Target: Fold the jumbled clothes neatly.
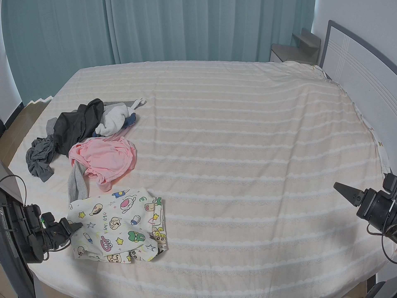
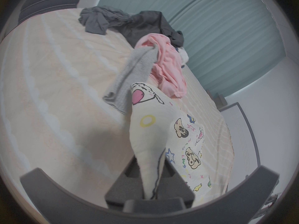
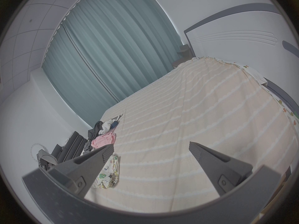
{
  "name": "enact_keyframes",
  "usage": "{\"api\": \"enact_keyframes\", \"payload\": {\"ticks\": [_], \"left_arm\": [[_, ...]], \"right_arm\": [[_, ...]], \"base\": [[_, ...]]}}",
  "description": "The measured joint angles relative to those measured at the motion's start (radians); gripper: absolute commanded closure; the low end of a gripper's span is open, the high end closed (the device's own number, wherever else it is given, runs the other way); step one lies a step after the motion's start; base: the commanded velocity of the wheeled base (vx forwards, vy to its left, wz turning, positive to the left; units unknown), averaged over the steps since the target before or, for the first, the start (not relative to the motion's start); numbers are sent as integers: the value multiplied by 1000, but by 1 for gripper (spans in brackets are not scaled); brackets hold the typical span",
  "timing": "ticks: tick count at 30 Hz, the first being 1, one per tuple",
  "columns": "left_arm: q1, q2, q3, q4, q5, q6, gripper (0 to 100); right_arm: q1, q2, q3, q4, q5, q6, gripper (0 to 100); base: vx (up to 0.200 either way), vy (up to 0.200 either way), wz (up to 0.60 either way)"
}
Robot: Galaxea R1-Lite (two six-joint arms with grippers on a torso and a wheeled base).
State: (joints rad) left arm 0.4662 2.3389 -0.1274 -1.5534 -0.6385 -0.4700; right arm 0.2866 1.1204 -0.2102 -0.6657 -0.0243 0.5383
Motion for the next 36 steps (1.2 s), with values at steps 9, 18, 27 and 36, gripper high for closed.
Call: {"api": "enact_keyframes", "payload": {"ticks": [9, 18, 27, 36], "left_arm": [[93, 59, -33, 0, -3, 3, 100], [98, 57, -22, 0, -3, 4, 0], [93, -96, -5, 1, -84, -9, 0], [16, -380, 8, 1, -171, -48, 0]], "right_arm": [[0, 0, 1, 0, 0, 0, 0], [0, -1, 1, 0, 0, 0, 0], [1, -6, 1, 0, -1, -4, 0], [0, -56, -11, 2, -3, -29, 0]], "base": [[0, 0, 0], [0, 0, 0], [0, 0, 0], [0, 0, 0]]}}
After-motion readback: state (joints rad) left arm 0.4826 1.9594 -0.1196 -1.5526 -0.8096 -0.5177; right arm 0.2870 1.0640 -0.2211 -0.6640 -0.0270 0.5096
